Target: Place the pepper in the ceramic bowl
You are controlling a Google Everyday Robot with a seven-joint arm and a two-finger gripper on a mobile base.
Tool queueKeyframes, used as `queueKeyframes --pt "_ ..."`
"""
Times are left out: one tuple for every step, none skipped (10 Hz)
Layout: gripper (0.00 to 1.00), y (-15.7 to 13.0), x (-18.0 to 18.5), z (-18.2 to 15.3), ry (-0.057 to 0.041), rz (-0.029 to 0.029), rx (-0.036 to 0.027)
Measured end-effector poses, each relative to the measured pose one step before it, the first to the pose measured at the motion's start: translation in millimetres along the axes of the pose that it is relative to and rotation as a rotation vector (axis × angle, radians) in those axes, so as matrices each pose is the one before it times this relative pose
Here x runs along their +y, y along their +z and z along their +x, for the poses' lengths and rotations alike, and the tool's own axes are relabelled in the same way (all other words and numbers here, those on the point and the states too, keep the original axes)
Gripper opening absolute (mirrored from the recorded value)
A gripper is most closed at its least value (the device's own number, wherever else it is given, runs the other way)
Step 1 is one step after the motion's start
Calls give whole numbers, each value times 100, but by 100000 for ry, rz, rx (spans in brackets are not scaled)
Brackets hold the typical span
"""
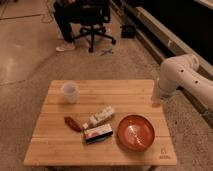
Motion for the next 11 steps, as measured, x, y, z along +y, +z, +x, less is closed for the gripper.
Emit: queueKeyframes --pt "41 216 -16 -1149 -257 -139 -264" --pt "41 5 -112 -42 217 110 68" --pt "41 79 23 487 54 -837 -21" --pt "41 -545 -50 840 -281 366 -278" --pt "41 -310 486 680 460 -349 523" --pt "41 198 -57 -341 -1349 221 574" --pt "41 220 -171 -1009 -711 159 -251" --pt "41 116 -65 -609 945 108 -332" --pt "41 92 -41 -269 483 19 54" --pt "41 -265 132 -157 -223 81 142" --pt "41 -90 44 284 -167 -123 106"
